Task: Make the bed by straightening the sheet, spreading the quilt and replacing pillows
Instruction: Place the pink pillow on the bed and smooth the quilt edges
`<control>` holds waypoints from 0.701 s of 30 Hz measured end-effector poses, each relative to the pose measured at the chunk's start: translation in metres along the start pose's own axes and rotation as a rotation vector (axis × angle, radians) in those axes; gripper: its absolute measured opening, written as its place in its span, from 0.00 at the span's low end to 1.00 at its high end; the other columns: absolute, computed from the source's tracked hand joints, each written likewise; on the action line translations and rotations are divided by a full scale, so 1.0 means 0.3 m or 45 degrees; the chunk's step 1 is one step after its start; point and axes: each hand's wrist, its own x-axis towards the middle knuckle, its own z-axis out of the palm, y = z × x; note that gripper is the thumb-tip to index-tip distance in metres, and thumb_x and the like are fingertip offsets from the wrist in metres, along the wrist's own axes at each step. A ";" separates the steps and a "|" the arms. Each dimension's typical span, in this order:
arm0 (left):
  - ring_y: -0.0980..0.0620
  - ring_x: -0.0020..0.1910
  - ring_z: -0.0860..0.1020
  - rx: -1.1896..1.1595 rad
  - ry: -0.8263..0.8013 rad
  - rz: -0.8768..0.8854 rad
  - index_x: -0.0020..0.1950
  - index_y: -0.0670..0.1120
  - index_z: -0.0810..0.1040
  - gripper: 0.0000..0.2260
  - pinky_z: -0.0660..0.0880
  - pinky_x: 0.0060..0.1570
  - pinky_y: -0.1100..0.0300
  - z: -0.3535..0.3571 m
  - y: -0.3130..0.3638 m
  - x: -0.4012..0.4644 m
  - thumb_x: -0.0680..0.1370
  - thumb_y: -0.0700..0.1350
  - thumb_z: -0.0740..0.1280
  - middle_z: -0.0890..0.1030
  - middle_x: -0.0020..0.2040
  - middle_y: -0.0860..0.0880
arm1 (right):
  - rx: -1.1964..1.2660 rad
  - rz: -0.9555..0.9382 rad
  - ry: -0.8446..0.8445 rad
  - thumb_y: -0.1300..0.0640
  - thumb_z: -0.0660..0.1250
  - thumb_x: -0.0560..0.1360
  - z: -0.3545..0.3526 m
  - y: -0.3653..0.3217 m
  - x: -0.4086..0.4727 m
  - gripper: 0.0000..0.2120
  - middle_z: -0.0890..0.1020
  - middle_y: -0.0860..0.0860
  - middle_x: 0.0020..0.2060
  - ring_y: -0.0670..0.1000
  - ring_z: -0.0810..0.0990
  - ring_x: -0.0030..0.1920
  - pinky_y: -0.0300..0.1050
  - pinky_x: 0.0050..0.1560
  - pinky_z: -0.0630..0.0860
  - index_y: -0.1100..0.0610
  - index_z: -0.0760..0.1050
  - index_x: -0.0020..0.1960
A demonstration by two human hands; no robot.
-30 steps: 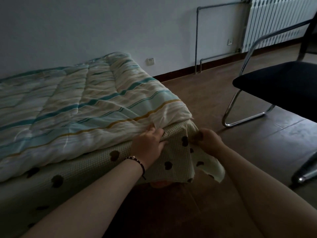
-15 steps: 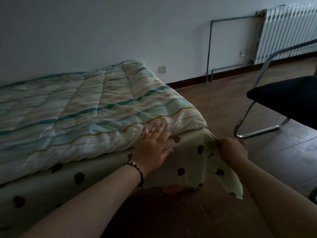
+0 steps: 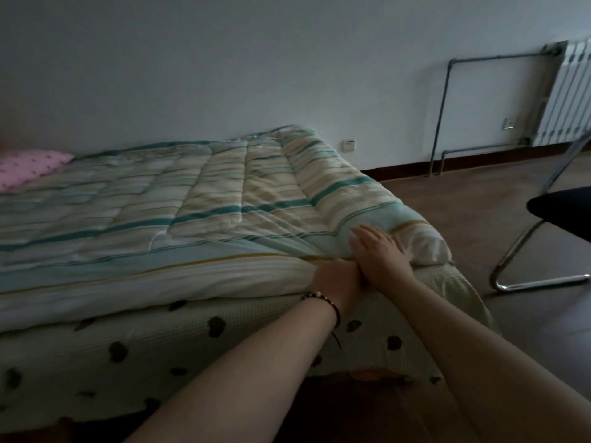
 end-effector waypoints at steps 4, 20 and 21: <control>0.40 0.57 0.77 -0.243 -0.151 0.310 0.63 0.45 0.78 0.13 0.73 0.56 0.51 -0.040 -0.155 -0.033 0.79 0.45 0.63 0.80 0.59 0.41 | -0.248 0.035 -0.448 0.30 0.44 0.78 0.004 0.070 0.008 0.32 0.54 0.44 0.80 0.52 0.50 0.79 0.60 0.77 0.49 0.41 0.56 0.78; 0.43 0.44 0.81 0.269 0.209 -0.088 0.55 0.48 0.76 0.10 0.73 0.39 0.57 -0.202 -0.643 -0.369 0.80 0.41 0.56 0.81 0.46 0.45 | -0.483 -0.440 -0.077 0.59 0.59 0.82 -0.012 -0.278 -0.048 0.15 0.74 0.44 0.69 0.49 0.60 0.76 0.44 0.72 0.35 0.46 0.73 0.66; 0.42 0.44 0.81 0.324 0.199 -0.032 0.56 0.47 0.75 0.10 0.70 0.38 0.58 -0.200 -0.615 -0.369 0.80 0.41 0.56 0.82 0.46 0.45 | -0.487 -0.437 -0.072 0.58 0.60 0.82 -0.026 -0.248 -0.063 0.16 0.74 0.43 0.69 0.47 0.59 0.76 0.44 0.70 0.32 0.45 0.73 0.66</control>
